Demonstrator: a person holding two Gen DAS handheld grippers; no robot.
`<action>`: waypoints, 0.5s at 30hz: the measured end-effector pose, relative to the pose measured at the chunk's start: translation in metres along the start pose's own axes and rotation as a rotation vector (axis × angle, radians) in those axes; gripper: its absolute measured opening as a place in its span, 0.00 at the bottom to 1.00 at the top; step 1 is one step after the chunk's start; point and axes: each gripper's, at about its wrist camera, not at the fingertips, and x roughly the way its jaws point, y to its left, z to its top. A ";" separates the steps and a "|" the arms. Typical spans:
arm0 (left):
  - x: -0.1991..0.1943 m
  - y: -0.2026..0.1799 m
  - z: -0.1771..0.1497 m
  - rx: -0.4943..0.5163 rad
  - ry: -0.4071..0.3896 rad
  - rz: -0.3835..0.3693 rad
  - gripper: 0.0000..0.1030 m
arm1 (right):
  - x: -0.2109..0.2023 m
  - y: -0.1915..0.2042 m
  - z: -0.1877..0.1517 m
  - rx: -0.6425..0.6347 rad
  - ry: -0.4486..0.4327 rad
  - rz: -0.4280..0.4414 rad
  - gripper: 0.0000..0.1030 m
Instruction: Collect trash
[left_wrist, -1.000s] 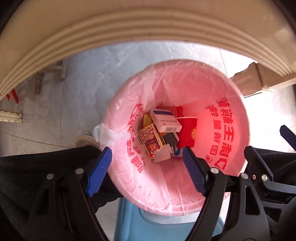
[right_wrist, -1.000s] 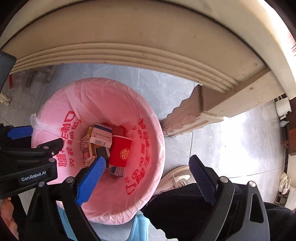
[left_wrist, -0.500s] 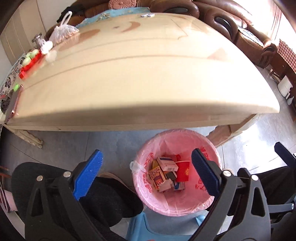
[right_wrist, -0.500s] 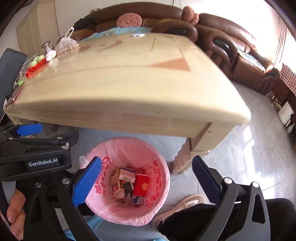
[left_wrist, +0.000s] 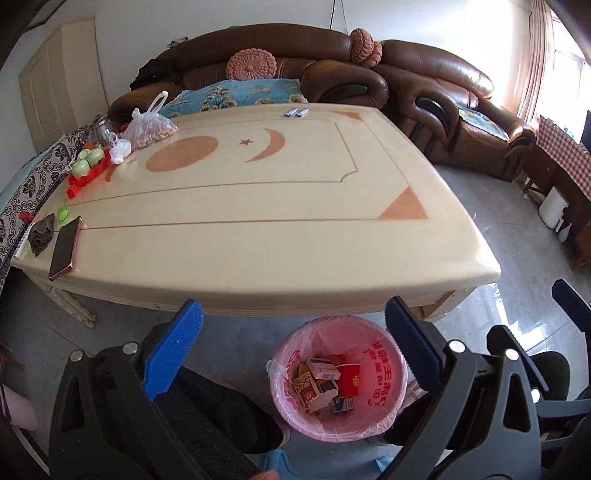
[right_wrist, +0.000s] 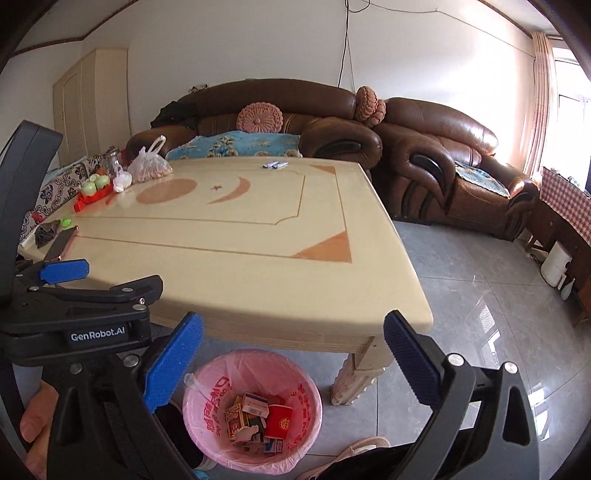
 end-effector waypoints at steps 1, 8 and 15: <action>-0.006 0.000 0.002 0.001 -0.012 0.007 0.94 | -0.007 0.000 0.004 0.001 -0.017 -0.008 0.93; -0.049 0.004 0.008 -0.015 -0.095 0.017 0.94 | -0.044 -0.008 0.025 0.052 -0.087 0.025 0.93; -0.088 0.000 0.012 -0.021 -0.185 0.079 0.94 | -0.073 -0.006 0.039 0.075 -0.110 0.046 0.93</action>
